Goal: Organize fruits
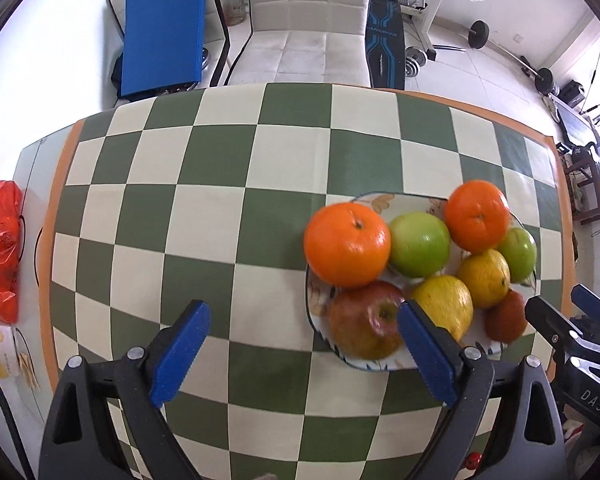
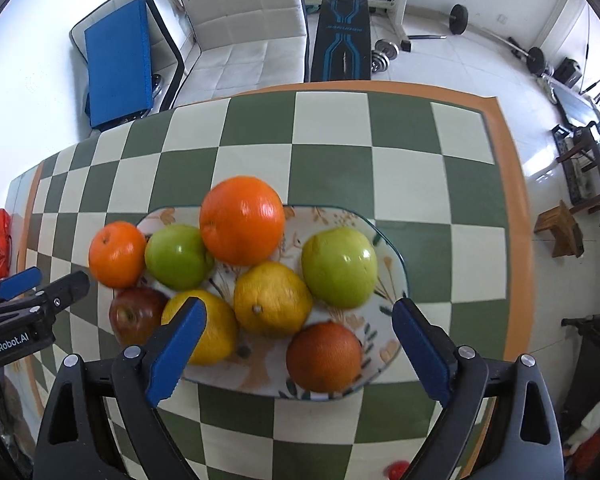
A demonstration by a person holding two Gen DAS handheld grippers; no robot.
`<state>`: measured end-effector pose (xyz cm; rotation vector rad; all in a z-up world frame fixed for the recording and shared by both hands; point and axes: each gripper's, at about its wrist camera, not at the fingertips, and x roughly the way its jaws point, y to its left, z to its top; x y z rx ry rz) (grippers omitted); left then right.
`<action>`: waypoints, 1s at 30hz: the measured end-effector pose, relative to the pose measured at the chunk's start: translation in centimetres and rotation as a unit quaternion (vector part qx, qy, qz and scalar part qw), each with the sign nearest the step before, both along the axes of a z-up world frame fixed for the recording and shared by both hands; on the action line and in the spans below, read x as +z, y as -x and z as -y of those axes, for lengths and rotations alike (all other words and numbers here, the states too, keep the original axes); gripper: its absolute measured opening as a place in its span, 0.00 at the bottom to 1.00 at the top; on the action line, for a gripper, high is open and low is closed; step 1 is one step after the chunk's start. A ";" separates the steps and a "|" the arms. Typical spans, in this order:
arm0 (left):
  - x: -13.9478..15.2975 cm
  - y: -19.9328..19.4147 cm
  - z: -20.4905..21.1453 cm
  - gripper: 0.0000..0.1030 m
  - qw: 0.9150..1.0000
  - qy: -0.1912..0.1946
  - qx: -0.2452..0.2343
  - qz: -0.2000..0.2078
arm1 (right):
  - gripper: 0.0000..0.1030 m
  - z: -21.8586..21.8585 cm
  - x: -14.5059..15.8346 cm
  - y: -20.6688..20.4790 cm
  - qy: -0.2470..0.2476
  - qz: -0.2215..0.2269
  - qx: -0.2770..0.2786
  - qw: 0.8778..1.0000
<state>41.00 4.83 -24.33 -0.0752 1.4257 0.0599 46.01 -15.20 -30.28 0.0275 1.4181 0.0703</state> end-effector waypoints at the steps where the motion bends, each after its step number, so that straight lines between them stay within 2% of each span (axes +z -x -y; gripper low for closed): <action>1: 0.3 0.4 0.2 0.93 1.000 0.000 0.000 0.005 | 0.93 0.1 0.4 0.8 0.001 0.005 -0.003 1.000; 16: 9.8 9.4 2.2 0.93 0.994 0.002 -0.018 0.110 | 0.93 1.5 8.8 9.9 0.015 0.091 -0.017 0.996; 30: 18.9 16.2 3.5 0.93 0.981 0.008 -0.043 0.190 | 0.93 1.5 20.2 18.9 0.001 0.178 -0.006 0.984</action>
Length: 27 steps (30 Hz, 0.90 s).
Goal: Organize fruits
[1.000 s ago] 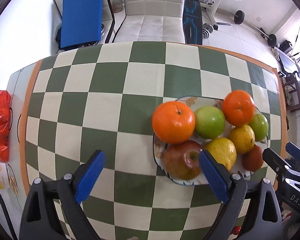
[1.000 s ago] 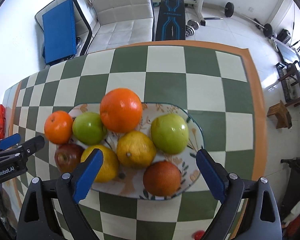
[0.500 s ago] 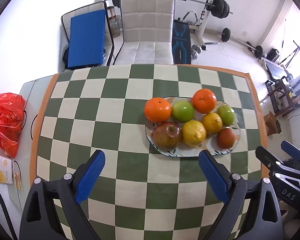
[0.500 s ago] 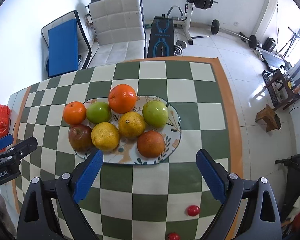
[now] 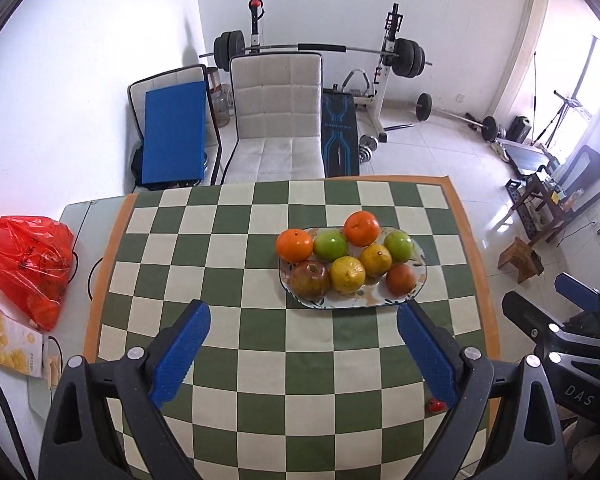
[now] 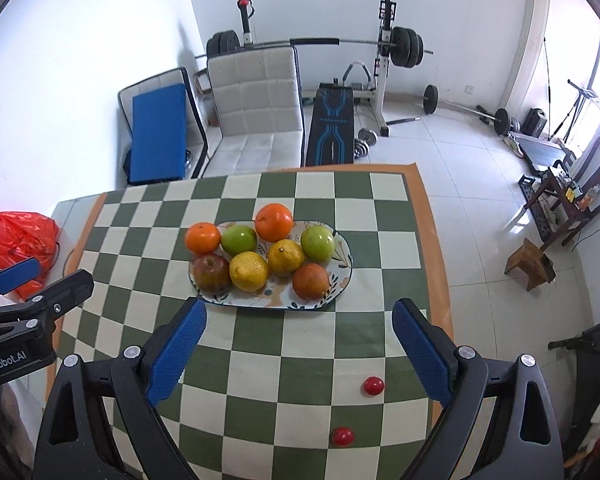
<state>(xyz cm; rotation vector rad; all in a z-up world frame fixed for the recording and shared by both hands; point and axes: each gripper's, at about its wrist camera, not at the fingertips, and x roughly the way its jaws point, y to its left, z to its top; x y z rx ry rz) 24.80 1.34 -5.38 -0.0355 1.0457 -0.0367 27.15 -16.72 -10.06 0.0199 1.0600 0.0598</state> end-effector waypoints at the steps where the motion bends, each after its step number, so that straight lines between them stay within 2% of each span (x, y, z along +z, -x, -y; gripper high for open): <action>1: 0.5 0.3 0.0 0.93 1.000 0.001 0.000 0.004 | 0.93 0.1 0.8 0.6 -0.001 0.006 -0.001 1.000; 7: 2.1 2.1 0.1 0.93 1.000 0.009 -0.002 0.013 | 0.93 0.6 4.8 3.6 -0.011 0.034 -0.008 0.999; 14: 2.7 3.7 0.2 0.93 1.000 0.009 0.003 0.026 | 0.93 0.5 7.5 6.3 -0.020 0.051 -0.009 0.998; 23: 2.4 4.1 0.5 0.93 1.000 0.001 0.002 0.021 | 0.93 0.5 7.3 6.9 -0.030 0.045 -0.014 0.998; 25: 1.3 3.6 0.7 0.97 1.000 0.001 0.000 0.008 | 0.93 0.9 7.0 6.8 -0.044 0.043 -0.019 0.998; 27: -0.2 2.8 1.1 1.00 1.000 -0.016 -0.004 -0.010 | 0.93 1.5 6.1 6.4 -0.054 0.031 -0.024 0.998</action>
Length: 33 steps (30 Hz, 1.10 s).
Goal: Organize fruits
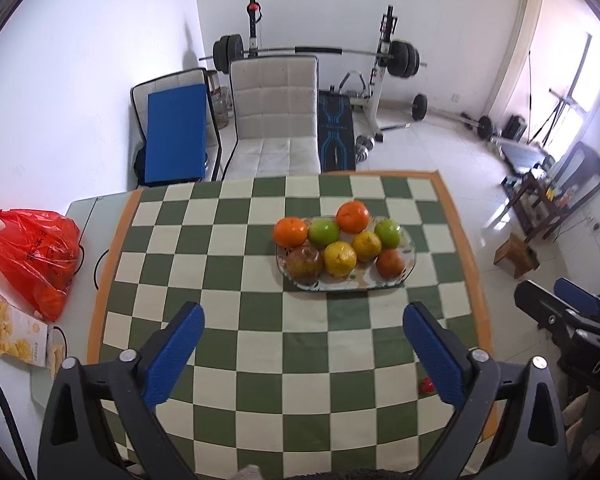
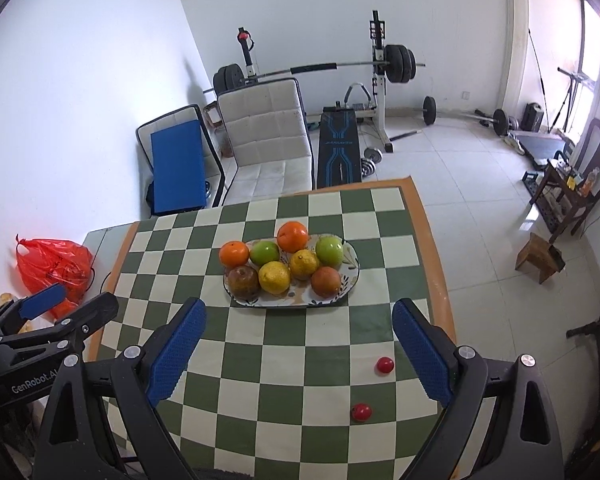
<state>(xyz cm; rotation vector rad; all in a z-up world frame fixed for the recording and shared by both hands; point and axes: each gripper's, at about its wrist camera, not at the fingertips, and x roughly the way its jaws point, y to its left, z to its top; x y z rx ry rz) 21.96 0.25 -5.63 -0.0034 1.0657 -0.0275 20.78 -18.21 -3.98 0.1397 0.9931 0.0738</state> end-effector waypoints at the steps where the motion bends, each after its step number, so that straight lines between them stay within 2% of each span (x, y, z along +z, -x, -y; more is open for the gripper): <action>1: -1.0 -0.3 0.3 1.00 1.000 -0.014 -0.001 -0.010 | 0.93 0.5 -0.7 -0.3 -0.010 -0.009 -0.005 1.000; 4: -4.6 -1.1 1.2 1.00 0.998 -0.053 -0.007 -0.041 | 0.93 2.7 -4.6 -0.8 -0.016 -0.054 -0.028 0.998; 9: -11.8 -2.7 3.3 1.00 0.988 -0.112 -0.023 -0.104 | 0.93 7.9 -14.7 -1.1 -0.038 -0.150 -0.078 0.985; 10: -12.9 -2.9 3.7 1.00 0.986 -0.119 -0.026 -0.114 | 0.90 9.0 -16.9 -1.2 -0.045 -0.164 -0.088 0.981; 11: -14.3 -3.3 4.3 1.00 0.983 -0.125 -0.030 -0.129 | 0.82 9.8 -18.6 -1.3 -0.046 -0.173 -0.094 0.979; 14: -16.8 -4.1 5.8 1.00 0.978 -0.130 -0.041 -0.155 | 0.70 11.7 -23.7 -2.3 -0.046 -0.197 -0.109 0.973; 18: -20.1 -5.0 8.5 1.00 0.970 -0.143 -0.066 -0.186 | 0.59 12.5 -29.3 -4.1 -0.036 -0.230 -0.115 0.966; 22: -21.9 -4.9 11.0 1.00 0.963 -0.132 -0.096 -0.216 | 0.35 12.0 -33.6 -5.0 -0.036 -0.273 -0.098 0.956; 24: -22.3 -4.6 12.0 1.00 0.961 -0.117 -0.109 -0.228 | 0.32 11.7 -34.0 -4.9 -0.031 -0.268 -0.088 0.959; 27: -22.9 -3.4 14.5 1.00 0.955 -0.070 -0.141 -0.251 | 0.32 12.0 -32.9 -4.0 -0.042 -0.254 -0.084 0.963; 29: -23.8 -2.4 16.5 1.00 0.947 -0.050 -0.167 -0.270 | 0.32 12.8 -31.6 -2.9 -0.048 -0.241 -0.090 0.965; 33: -25.7 -0.5 20.0 0.99 0.931 -0.035 -0.215 -0.294 | 0.32 15.4 -29.4 0.1 -0.049 -0.231 -0.116 0.965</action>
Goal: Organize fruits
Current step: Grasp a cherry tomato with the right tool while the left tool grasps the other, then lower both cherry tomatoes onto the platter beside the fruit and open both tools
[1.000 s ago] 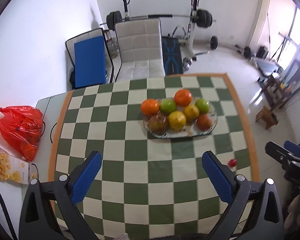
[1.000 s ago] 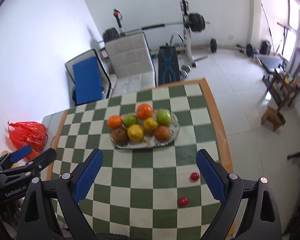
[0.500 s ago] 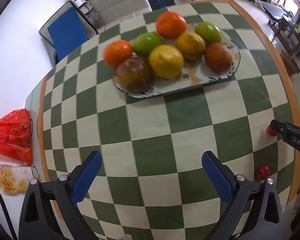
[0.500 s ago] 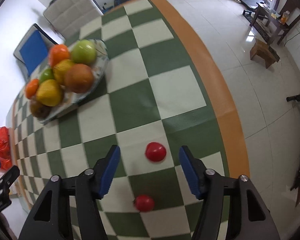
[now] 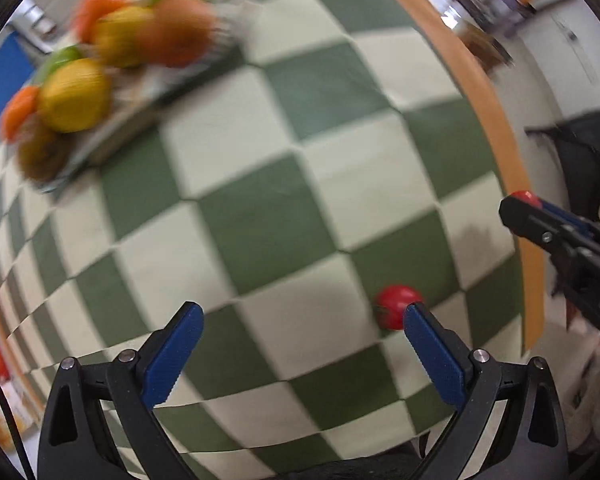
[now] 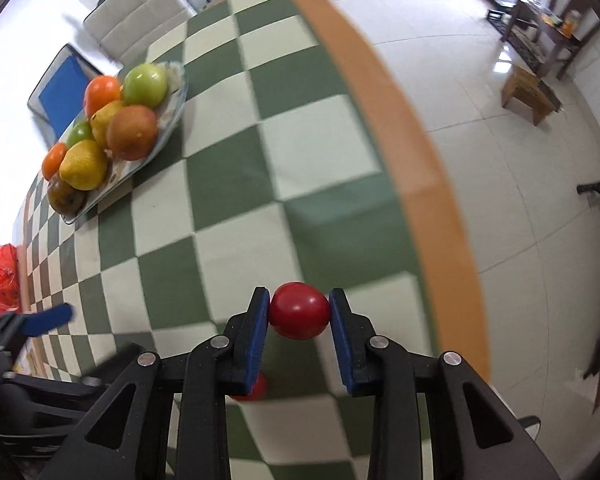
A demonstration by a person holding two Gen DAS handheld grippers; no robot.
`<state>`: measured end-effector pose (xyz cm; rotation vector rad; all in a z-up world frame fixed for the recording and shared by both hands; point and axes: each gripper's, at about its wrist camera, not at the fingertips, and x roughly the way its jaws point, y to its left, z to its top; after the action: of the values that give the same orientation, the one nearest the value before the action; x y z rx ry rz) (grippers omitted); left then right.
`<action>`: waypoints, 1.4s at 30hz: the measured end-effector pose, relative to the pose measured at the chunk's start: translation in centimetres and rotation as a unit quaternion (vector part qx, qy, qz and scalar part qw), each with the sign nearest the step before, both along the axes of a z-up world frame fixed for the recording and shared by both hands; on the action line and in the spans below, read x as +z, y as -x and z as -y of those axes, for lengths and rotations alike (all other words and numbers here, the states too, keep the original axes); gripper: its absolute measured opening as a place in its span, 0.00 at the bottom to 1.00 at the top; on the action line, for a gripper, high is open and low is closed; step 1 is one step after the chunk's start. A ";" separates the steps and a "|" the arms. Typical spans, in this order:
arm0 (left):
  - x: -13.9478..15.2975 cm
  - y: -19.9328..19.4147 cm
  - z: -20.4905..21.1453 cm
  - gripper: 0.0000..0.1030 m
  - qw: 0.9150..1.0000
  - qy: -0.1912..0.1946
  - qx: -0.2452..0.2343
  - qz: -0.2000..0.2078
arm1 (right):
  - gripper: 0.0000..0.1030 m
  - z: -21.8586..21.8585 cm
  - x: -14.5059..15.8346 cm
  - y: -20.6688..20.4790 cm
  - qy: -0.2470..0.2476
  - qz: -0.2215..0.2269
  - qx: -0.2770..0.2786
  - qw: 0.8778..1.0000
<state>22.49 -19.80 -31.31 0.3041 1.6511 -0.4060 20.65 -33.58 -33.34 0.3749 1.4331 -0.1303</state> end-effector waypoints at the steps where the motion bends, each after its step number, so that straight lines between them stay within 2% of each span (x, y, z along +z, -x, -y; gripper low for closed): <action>1: -0.3 0.4 0.9 0.98 1.000 0.008 -0.010 -0.006 | 0.32 0.8 0.4 0.8 0.001 0.000 -0.009 1.000; 4: -1.2 1.5 2.9 0.81 0.999 0.011 -0.042 -0.016 | 0.32 2.5 1.0 2.8 0.007 -0.005 -0.027 1.000; 5: -1.6 1.8 3.4 0.69 0.998 0.010 -0.052 -0.019 | 0.32 3.4 0.9 3.4 0.009 -0.006 -0.032 0.999; 6: -1.7 2.0 3.8 0.58 0.997 0.027 -0.061 -0.033 | 0.32 3.9 0.8 3.9 0.010 -0.009 -0.038 0.999; 7: -2.1 2.2 4.1 0.55 0.997 0.028 -0.066 -0.041 | 0.32 4.3 0.8 4.3 0.010 -0.011 -0.044 0.999; 9: -2.5 2.5 4.5 0.32 0.996 0.031 -0.069 -0.047 | 0.32 4.9 0.6 4.8 0.010 -0.015 -0.052 0.998; 10: -2.6 2.6 4.6 0.29 0.996 0.027 -0.072 -0.046 | 0.32 5.3 0.6 5.0 0.010 -0.016 -0.055 0.998; 16: -1.7 2.2 3.3 0.27 0.998 0.039 -0.051 -0.027 | 0.32 4.7 0.9 4.9 0.010 -0.012 -0.049 0.999; 20: 0.5 0.0 0.1 0.27 0.997 0.066 0.007 -0.025 | 0.32 3.8 1.5 3.8 0.003 -0.003 -0.040 0.999; 23: 2.9 -3.1 -4.4 0.27 0.990 0.104 0.091 -0.026 | 0.32 3.0 2.5 2.6 -0.012 0.011 -0.035 0.999; 27: 4.7 -6.6 -10.1 0.27 0.968 0.148 0.199 -0.029 | 0.32 1.4 3.7 0.0 -0.059 0.037 -0.028 0.997; 29: 5.0 -8.7 -12.9 0.27 0.954 0.166 0.250 -0.029 | 0.32 0.4 3.7 -1.7 -0.095 0.046 -0.026 0.994; 31: 4.6 -10.2 -15.2 0.27 0.934 0.186 0.303 -0.040 | 0.32 -0.8 3.5 -3.8 -0.128 0.051 -0.024 0.990; 32: 4.2 -10.9 -16.4 0.27 0.921 0.199 0.331 -0.049 | 0.32 -1.4 3.4 -4.7 -0.139 0.053 -0.022 0.989; 35: 2.7 -12.1 -18.1 0.28 0.890 0.227 0.389 -0.074 | 0.32 -3.3 3.0 -7.9 -0.165 0.057 -0.011 0.984; 36: 2.0 -12.4 -18.7 0.28 0.875 0.237 0.413 -0.085 | 0.32 -3.9 2.7 -9.0 -0.178 0.055 -0.007 0.982; 37: 1.2 -12.2 -18.4 0.28 0.867 0.243 0.426 -0.092 | 0.32 -4.4 2.5 -9.7 -0.187 0.053 -0.006 0.981; 42: -1.9 -12.8 -19.3 0.28 0.811 0.281 0.490 -0.151 | 0.32 -7.1 0.2 -13.3 -0.236 0.032 0.005 0.971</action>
<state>35.25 -0.52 -33.24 -1.0849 1.6698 -0.1204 33.93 -26.53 -33.10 0.7545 1.3935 0.2347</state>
